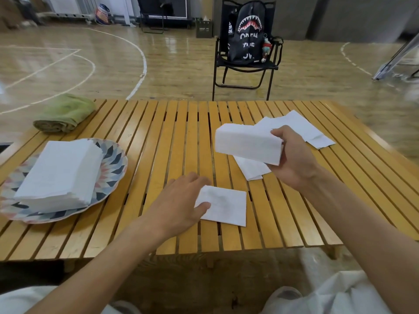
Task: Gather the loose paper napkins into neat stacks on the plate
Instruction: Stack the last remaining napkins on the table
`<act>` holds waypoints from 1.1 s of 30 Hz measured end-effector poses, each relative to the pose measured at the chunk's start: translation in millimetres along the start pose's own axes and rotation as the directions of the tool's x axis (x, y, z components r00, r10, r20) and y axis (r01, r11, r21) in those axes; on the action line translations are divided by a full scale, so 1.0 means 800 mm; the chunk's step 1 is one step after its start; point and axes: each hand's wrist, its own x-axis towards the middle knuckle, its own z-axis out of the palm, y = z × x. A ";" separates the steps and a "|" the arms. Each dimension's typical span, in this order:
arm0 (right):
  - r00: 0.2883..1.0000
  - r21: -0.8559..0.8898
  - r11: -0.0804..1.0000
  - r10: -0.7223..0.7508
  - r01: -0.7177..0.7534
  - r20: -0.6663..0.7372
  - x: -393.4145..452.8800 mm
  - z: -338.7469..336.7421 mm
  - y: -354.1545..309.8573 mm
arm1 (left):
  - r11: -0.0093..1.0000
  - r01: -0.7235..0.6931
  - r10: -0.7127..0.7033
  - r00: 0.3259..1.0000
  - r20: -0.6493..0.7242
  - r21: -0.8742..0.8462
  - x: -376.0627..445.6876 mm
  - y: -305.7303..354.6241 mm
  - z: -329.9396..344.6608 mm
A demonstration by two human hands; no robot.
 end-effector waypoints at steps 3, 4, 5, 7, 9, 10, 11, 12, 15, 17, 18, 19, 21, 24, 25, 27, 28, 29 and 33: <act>0.987 0.121 0.990 0.059 -0.078 0.147 -0.010 0.005 -0.002 | 0.999 0.012 -0.018 0.982 -0.190 -0.033 0.002 0.005 -0.009; 0.981 0.140 0.984 0.081 -0.106 0.176 -0.013 0.008 -0.001 | 0.999 0.005 -0.014 0.965 -0.263 -0.033 0.002 0.009 -0.012; 0.977 0.140 0.982 0.102 -0.130 0.189 -0.015 0.010 0.002 | 1.000 -0.002 -0.007 0.943 -0.333 -0.026 0.003 0.011 -0.016; 0.965 0.127 0.977 0.141 -0.172 0.223 -0.019 0.016 0.009 | 1.000 -0.014 0.008 0.900 -0.437 -0.011 0.006 0.016 -0.022; 0.942 0.145 0.963 0.181 -0.229 0.282 -0.022 0.022 0.016 | 1.000 -0.007 0.010 0.871 -0.491 0.007 0.007 0.018 -0.026; 0.930 0.148 0.956 0.198 -0.253 0.309 -0.023 0.024 0.019 | 1.000 0.005 0.003 0.860 -0.511 0.014 0.008 0.018 -0.027; 0.919 0.146 0.951 0.210 -0.271 0.334 -0.024 0.025 0.020 | 1.000 0.018 -0.006 0.849 -0.528 0.017 0.008 0.018 -0.028; 0.908 0.153 0.946 0.218 -0.287 0.359 -0.025 0.027 0.021 | 0.999 0.030 -0.019 0.843 -0.538 0.013 0.007 0.017 -0.029; 0.880 0.208 0.923 0.214 -0.324 0.424 -0.026 0.030 0.023 | 0.999 0.047 -0.033 0.831 -0.555 0.011 0.007 0.016 -0.033; 0.872 0.204 0.921 0.216 -0.331 0.440 -0.027 0.030 0.025 | 0.999 0.033 -0.010 0.822 -0.569 0.030 0.007 0.015 -0.036; 0.870 0.194 0.924 0.218 -0.330 0.443 -0.026 0.030 0.026 | 0.999 0.020 0.007 0.818 -0.575 0.041 0.007 0.015 -0.037; 0.869 0.181 0.927 0.220 -0.327 0.444 -0.026 0.029 0.027 | 0.999 0.005 0.027 0.815 -0.578 0.054 0.007 0.014 -0.038; 0.869 0.149 0.935 0.228 -0.321 0.439 -0.025 0.028 0.028 | 0.996 -0.027 0.069 0.813 -0.578 0.081 0.008 0.014 -0.040; 0.866 0.128 0.938 0.237 -0.322 0.439 -0.024 0.027 0.029 | 0.994 -0.054 0.100 0.819 -0.566 0.098 0.008 0.012 -0.041; 0.862 0.127 0.937 0.240 -0.326 0.446 -0.024 0.026 0.029 | 0.993 -0.059 0.107 0.820 -0.562 0.104 0.008 0.012 -0.042; 0.855 0.107 0.936 0.255 -0.336 0.451 -0.024 0.025 0.030 | 0.991 -0.075 0.127 0.825 -0.550 0.115 0.009 0.010 -0.043; 0.854 0.089 0.938 0.263 -0.336 0.448 -0.024 0.024 0.030 | 0.990 -0.088 0.136 0.832 -0.538 0.113 0.010 0.009 -0.043; 0.856 0.074 0.940 0.268 -0.333 0.442 -0.024 0.024 0.030 | 0.989 -0.103 0.143 0.841 -0.522 0.105 0.010 0.009 -0.044; 0.863 0.063 0.943 0.270 -0.326 0.427 -0.024 0.023 0.031 | 0.989 -0.143 0.147 0.880 -0.452 0.042 0.009 0.010 -0.043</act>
